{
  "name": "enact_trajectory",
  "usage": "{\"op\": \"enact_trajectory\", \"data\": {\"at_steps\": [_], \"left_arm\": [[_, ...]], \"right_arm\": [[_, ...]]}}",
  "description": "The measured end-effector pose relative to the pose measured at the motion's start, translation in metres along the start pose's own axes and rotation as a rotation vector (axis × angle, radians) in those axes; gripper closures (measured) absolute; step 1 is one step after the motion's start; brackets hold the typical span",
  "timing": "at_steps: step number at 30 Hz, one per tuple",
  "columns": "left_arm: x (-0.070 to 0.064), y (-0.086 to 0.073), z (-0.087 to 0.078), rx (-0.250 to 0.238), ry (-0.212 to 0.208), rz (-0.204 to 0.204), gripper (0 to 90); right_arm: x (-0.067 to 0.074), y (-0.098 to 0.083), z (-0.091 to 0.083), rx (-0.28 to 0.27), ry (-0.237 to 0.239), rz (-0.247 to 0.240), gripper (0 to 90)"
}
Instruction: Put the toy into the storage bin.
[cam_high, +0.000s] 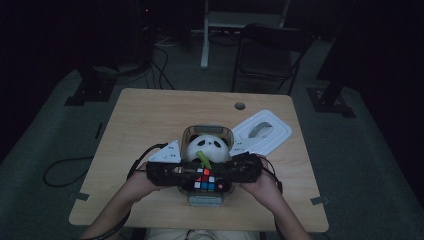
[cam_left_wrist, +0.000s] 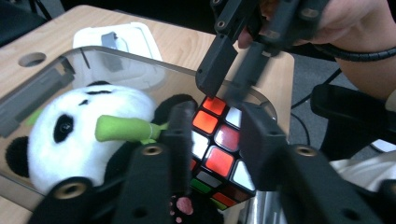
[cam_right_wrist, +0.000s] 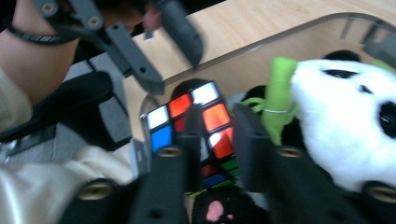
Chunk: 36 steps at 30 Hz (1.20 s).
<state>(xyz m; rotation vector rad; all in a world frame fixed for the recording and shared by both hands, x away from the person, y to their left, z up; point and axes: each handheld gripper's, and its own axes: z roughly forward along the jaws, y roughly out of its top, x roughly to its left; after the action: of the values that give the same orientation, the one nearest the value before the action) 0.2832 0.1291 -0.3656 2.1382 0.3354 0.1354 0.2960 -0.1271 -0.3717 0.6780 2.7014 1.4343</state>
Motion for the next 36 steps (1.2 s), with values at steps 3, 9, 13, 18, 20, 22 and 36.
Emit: {"op": "enact_trajectory", "data": {"at_steps": [3, 9, 13, 18, 20, 22, 36], "left_arm": [[-0.001, -0.001, 0.003, 0.028, -0.014, 0.002, 79.6], [0.001, -0.004, 0.011, 0.071, -0.007, 0.001, 87.2], [0.002, -0.005, 0.014, 0.082, -0.012, -0.006, 87.7], [0.008, -0.006, 0.018, 0.093, -0.009, -0.024, 90.0], [0.008, -0.005, 0.019, 0.105, 0.005, -0.008, 90.0], [0.010, -0.006, 0.022, 0.118, 0.001, -0.010, 90.0], [0.014, -0.014, 0.037, 0.205, 0.017, 0.017, 90.0]], "right_arm": [[0.001, 0.000, 0.000, -0.023, 0.013, 0.008, 90.0], [0.004, -0.002, 0.011, 0.013, 0.023, -0.007, 90.0], [0.003, -0.003, 0.015, 0.017, 0.022, -0.007, 90.0], [0.001, -0.003, 0.018, 0.036, 0.014, -0.004, 90.0], [-0.001, -0.002, 0.020, 0.043, 0.011, 0.003, 90.0], [-0.001, -0.001, 0.021, 0.055, 0.004, -0.002, 90.0], [-0.010, -0.005, 0.040, 0.138, -0.006, 0.018, 90.0]]}}
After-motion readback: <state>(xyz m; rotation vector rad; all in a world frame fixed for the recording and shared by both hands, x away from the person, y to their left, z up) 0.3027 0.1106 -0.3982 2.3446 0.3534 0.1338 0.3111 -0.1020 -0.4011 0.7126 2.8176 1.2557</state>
